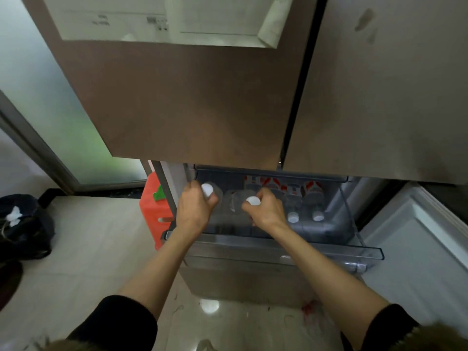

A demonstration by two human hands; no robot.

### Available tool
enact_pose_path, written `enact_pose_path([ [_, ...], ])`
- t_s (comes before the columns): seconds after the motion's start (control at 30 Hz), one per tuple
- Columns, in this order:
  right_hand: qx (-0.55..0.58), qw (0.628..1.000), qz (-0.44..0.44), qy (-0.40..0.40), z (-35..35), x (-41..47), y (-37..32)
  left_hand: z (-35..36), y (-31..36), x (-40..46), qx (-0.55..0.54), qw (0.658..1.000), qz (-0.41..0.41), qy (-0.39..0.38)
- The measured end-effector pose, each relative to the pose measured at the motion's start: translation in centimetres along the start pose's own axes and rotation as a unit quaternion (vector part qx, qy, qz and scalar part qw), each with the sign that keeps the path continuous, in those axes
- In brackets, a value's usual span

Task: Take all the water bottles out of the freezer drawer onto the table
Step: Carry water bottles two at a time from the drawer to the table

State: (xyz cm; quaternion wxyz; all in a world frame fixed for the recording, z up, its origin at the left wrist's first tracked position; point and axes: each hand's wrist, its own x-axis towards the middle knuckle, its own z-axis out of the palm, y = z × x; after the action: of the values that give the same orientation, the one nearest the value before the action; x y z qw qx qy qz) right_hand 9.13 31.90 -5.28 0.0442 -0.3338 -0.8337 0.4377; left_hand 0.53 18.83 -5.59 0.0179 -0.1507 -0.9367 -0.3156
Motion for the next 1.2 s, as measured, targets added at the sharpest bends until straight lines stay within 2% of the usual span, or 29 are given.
enact_pose_path([
  [0.13,0.001,0.998,-0.047,0.036,-0.7,-1.1,-0.6,-0.9,0.2,-0.5,-0.009,0.999,0.029,0.010],
  [0.3,-0.045,0.994,-0.098,0.033,-0.5,-1.3,-1.3,-1.0,-0.4,-0.5,-0.034,0.999,0.036,0.005],
  [0.47,-0.029,0.991,-0.126,0.047,1.2,-1.6,-0.9,-0.8,-2.6,-0.3,-0.059,0.997,0.039,-0.013],
  [0.67,-0.045,0.989,-0.141,0.010,1.6,-1.5,-0.4,-0.9,-4.1,-0.9,-0.141,0.975,0.069,-0.158],
  [0.77,-0.058,0.989,-0.132,-0.018,1.6,-1.3,0.1,-1.4,-4.7,-0.5,-0.118,0.962,0.079,-0.235],
  [0.9,-0.108,0.988,-0.111,0.003,2.1,-1.2,0.1,-1.9,-4.9,0.3,-0.075,0.948,0.050,-0.307],
  [0.97,-0.109,0.987,-0.114,0.000,2.6,-1.0,0.1,-1.8,-4.9,0.4,-0.078,0.949,0.045,-0.301],
  [1.1,-0.103,0.987,-0.121,-0.037,3.5,-0.8,-0.1,-1.1,-5.7,0.1,-0.130,0.971,0.026,-0.200],
  [1.2,-0.103,0.985,-0.124,-0.062,3.8,-0.4,-0.3,-1.0,-5.7,-0.3,-0.176,0.970,0.009,-0.165],
])
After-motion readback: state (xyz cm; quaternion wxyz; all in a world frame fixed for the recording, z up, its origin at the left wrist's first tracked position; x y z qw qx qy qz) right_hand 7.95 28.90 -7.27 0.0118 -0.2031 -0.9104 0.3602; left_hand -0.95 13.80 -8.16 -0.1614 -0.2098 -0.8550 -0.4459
